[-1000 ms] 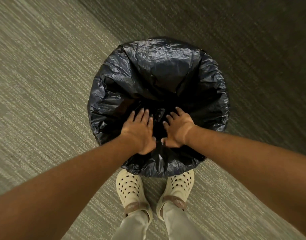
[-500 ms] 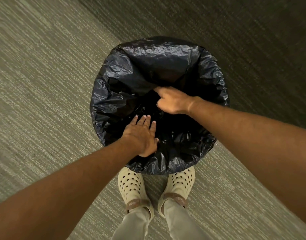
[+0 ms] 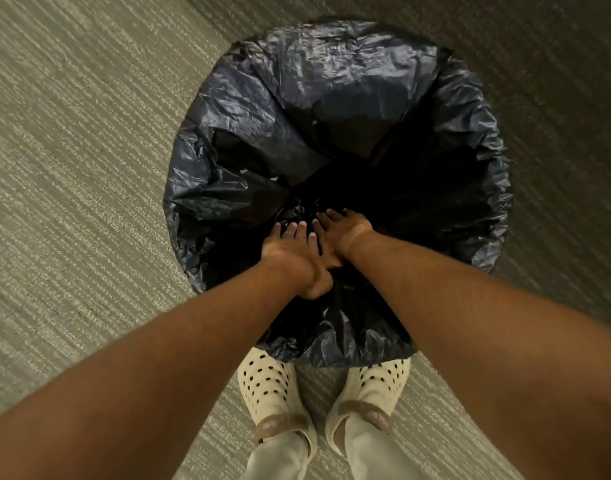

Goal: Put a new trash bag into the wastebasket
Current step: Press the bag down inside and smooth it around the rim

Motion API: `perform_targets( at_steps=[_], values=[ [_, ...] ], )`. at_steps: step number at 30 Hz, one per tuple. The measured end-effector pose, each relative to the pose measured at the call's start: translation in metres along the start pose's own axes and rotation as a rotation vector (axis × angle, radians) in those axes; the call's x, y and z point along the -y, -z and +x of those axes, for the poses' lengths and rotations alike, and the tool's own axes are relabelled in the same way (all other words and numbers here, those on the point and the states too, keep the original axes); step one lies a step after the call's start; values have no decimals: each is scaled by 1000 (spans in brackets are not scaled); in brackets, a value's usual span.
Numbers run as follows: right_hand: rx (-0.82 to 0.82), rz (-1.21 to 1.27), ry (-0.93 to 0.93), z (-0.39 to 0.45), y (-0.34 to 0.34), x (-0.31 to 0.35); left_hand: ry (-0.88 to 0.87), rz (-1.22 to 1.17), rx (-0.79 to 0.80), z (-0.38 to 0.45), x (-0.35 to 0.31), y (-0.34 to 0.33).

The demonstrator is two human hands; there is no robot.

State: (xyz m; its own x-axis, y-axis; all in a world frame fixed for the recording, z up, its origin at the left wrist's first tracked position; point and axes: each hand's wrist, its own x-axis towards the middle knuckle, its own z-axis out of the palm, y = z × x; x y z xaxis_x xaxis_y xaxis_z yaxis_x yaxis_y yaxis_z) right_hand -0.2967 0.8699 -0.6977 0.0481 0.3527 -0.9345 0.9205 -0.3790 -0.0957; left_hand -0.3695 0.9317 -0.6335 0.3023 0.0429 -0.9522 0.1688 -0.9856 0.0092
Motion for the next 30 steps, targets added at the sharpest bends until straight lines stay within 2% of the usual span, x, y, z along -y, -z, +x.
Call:
perform_targets(
  at_steps=[4, 7, 9, 13, 15, 18, 19, 21, 24, 26, 28, 30],
  values=[
    [-99, -110, -43, -23, 4, 0, 3, -5, -13, -8, 1, -2],
    [11, -242, -157, -52, 7, -10, 72, -4, 17, -18, 11, 1],
    [35, -233, -214, -69, 8, -24, 95, -20, 27, -26, 16, 3],
    [-198, -108, -193, -97, 10, -24, 61, -3, -146, -47, 18, 4],
    [-236, -126, -182, -115, 6, -19, 51, 35, -240, -60, 21, 0],
    [-230, -144, -185, -147, -1, -19, 55, 70, -300, -84, 28, -3],
    [-276, -100, -170, -157, 0, -20, 47, 66, -324, -92, 30, -2],
    [-479, 46, -121, -177, 8, -20, 2, 29, -441, -106, 31, 3],
    [-909, 224, -106, -197, 27, -27, -53, -56, -765, -124, 33, 21],
    [-1131, 281, -146, -203, 40, -39, -47, -87, -968, -127, 39, 34],
    [-1217, 297, -205, -201, 53, -53, 11, -92, -1040, -124, 49, 48],
    [-1180, 294, -238, -192, 63, -63, 79, -87, -1021, -117, 60, 59]
  ],
)
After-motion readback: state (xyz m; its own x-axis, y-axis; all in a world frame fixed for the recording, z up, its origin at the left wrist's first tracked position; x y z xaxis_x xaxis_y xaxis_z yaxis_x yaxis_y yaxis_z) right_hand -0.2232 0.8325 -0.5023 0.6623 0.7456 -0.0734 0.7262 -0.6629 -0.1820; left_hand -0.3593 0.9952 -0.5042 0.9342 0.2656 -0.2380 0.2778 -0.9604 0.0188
